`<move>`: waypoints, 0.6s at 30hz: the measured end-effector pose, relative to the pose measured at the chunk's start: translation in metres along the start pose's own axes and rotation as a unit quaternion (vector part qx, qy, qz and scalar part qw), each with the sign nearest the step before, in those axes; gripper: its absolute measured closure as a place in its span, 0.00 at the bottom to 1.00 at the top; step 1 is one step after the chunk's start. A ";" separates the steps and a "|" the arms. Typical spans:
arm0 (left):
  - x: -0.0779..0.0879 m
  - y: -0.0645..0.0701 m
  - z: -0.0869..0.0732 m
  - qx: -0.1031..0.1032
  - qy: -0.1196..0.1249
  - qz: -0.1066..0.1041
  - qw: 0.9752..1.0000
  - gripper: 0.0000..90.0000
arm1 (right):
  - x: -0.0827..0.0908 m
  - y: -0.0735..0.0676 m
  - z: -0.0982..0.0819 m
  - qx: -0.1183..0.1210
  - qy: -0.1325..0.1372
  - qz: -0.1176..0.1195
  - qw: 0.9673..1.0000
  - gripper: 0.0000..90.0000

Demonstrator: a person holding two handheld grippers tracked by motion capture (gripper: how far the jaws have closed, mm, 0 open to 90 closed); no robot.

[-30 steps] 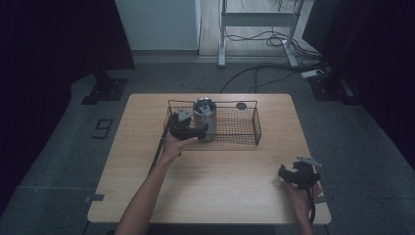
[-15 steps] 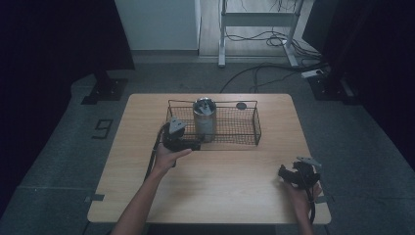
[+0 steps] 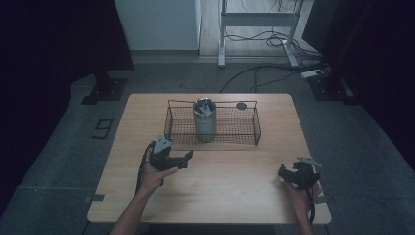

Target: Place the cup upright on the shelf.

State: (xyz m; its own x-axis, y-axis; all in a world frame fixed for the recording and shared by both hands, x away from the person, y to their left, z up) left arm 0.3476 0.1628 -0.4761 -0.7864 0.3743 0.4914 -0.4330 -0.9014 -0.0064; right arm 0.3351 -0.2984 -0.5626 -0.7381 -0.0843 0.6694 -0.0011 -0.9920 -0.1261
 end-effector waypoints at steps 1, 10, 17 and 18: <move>0.001 -0.001 -0.003 -0.001 -0.004 0.000 1.000 0.06 | 0.000 0.000 0.000 0.000 0.000 0.000 1.000 0.10; 0.010 -0.013 -0.037 0.021 -0.038 0.005 0.999 0.07 | 0.000 0.000 0.000 0.000 0.000 0.000 1.000 0.10; 0.011 -0.015 -0.055 0.026 -0.052 0.015 0.998 0.08 | 0.000 0.000 0.000 0.000 0.000 0.000 1.000 0.10; 0.011 -0.014 -0.055 0.026 -0.052 0.015 0.998 0.08 | 0.000 0.000 0.000 0.000 0.000 0.000 1.000 0.10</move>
State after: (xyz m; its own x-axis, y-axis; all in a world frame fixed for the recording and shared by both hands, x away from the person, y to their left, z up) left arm 0.3212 0.1917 -0.5190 -0.7477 0.3246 0.5793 -0.3838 -0.9232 0.0220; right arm 0.3351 -0.2982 -0.5626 -0.7386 -0.0837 0.6689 -0.0010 -0.9921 -0.1252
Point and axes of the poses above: each handheld gripper's, and its own axes: x roughly backward along the jaws, z roughly out of its top, y roughly to its right, the point moved 1 cm from there along -x, roughly forward along the jaws, and after that the axes turned 10 degrees about z, right-handed, at the moved point
